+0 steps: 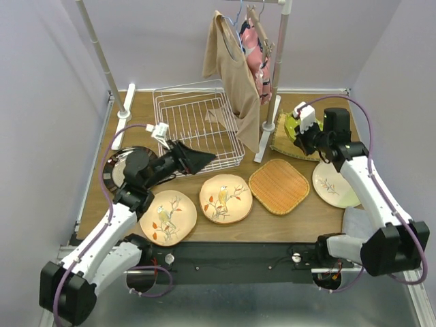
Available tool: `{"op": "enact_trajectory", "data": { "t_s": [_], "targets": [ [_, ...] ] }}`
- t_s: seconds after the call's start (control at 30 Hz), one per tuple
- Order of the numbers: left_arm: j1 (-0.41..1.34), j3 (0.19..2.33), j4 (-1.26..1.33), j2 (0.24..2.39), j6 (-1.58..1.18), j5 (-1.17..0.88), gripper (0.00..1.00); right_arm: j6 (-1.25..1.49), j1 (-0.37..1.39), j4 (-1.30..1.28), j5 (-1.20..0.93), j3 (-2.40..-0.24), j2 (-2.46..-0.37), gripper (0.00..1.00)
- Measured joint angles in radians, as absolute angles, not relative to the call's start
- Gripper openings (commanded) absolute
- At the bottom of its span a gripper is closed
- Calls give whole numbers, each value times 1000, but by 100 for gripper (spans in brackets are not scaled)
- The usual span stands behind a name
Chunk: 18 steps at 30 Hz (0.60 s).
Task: Load the plates into the dish rack
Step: Pass the plate from the right arm to the left
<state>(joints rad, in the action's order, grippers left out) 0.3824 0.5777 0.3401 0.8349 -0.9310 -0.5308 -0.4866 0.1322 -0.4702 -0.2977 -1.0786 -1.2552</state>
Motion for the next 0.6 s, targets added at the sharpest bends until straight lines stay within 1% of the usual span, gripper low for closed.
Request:
{"op": "enact_trajectory", "data": {
  "t_s": [0.17, 0.27, 0.4, 0.6],
  "targets": [
    [564, 581, 350, 911, -1063, -454, 98, -492, 133, -562, -334, -1018, -1116, 1],
    [685, 618, 345, 1018, -1161, -381, 98, -508, 132, -599, -361, -996, -1063, 0],
    [788, 699, 335, 1169, -1239, -338, 98, -548, 132, -670, -414, -969, -997, 0],
    [871, 803, 333, 1344, -1305, -315, 98, -623, 133, -782, -509, -944, -926, 1]
  ]
}}
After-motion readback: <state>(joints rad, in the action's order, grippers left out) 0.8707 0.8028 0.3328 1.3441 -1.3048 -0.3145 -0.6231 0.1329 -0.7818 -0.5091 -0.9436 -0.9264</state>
